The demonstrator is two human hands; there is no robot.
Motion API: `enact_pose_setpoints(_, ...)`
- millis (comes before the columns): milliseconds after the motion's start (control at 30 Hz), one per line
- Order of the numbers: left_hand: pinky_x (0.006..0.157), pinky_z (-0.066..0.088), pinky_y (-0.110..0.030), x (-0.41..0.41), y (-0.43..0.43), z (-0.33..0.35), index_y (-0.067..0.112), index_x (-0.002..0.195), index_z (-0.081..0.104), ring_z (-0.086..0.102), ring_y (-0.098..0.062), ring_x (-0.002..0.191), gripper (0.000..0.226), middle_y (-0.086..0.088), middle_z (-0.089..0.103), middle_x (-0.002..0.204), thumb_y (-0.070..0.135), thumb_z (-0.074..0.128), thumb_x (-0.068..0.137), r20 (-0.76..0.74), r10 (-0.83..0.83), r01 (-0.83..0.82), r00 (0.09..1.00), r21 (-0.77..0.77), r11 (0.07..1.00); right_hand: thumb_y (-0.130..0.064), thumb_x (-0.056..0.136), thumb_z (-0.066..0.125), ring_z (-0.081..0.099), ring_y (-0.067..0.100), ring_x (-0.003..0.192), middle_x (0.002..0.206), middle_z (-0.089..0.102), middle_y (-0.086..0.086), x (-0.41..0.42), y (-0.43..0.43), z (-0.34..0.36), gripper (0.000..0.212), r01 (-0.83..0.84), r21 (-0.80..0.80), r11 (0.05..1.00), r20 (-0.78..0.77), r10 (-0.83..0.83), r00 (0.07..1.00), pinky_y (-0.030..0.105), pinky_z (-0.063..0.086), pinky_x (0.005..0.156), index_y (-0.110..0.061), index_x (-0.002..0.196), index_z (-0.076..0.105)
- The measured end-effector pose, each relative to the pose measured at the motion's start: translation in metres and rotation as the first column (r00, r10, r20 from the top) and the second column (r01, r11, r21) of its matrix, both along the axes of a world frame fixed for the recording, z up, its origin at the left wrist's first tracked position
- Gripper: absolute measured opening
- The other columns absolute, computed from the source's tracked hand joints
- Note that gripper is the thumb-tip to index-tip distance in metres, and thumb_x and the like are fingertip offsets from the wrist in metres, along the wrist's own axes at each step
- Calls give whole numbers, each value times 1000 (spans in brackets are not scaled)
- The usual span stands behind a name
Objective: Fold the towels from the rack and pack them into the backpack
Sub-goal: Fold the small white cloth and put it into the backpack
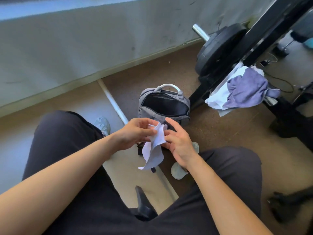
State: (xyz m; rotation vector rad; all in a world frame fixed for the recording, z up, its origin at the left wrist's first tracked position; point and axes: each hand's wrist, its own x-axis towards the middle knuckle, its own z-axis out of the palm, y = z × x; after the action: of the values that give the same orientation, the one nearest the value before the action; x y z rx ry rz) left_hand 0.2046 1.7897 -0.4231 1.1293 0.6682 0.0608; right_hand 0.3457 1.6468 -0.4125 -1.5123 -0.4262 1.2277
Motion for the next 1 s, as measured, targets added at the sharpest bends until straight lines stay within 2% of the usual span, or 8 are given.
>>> enact_pose_setpoints(67,78,57,-31,2,3,-1,9,120,70,72,-24,92,27,-13,74,99,4,71,93,-17,30,-30,999,5,1000,7,98,49,68,30,114,121,72,12,3,1,2,44,-40,58,997,10,40,999,47,56,98,-19,131,61)
enact_pose_setpoints(167,85,60,-34,3,5,0,8,119,70,73,-30,100,31,-20,74,109,1,74,89,-29,26,-26,999,9,1000,3,92,66,71,23,109,115,75,4,-1,1,4,37,-136,80,987,216,116,969,40,59,94,-15,124,67)
enact_pose_setpoints(400,86,60,-37,1,9,1,0,118,66,73,-33,93,38,-33,71,109,-3,79,83,-6,-5,5,1000,13,1000,-7,85,79,71,11,99,115,61,6,-3,6,-6,36,-212,45,976,501,162,850,26,59,85,-15,119,70)
enact_pose_setpoints(500,75,56,-37,0,8,-1,6,106,69,69,-31,79,34,-31,71,92,-2,85,77,6,15,-15,1000,96,995,-11,85,79,67,7,100,117,57,1,-2,7,-6,32,-282,29,959,597,210,775,18,56,80,-15,116,71)
enact_pose_setpoints(600,72,49,-44,0,5,0,12,95,69,63,-28,71,30,-11,72,75,2,87,72,52,37,-49,998,251,967,-9,90,73,72,10,82,106,69,-6,-1,7,-1,28,-314,-40,949,560,281,779,19,56,65,-22,114,68)
enact_pose_setpoints(767,66,51,-27,-1,-3,8,8,85,68,59,-12,64,23,-2,65,68,-10,76,75,160,-68,-20,985,491,871,-11,94,68,70,19,74,94,67,-4,-4,7,2,18,-351,-83,933,585,330,741,17,53,58,-16,110,66)
enact_pose_setpoints(900,66,47,-29,0,1,8,10,93,68,57,-12,70,24,-1,63,79,-6,73,77,184,-16,-62,983,409,910,-14,96,67,68,20,58,77,66,10,1,5,8,7,-349,-53,936,549,319,773,19,47,48,-9,98,63)
enact_pose_setpoints(1000,78,49,-38,-1,10,2,7,100,66,62,-18,85,23,-5,68,91,2,63,78,129,-103,63,986,285,957,-12,96,67,62,15,49,65,62,-4,8,1,14,8,-311,-5,950,546,263,795,22,44,44,-7,95,61)
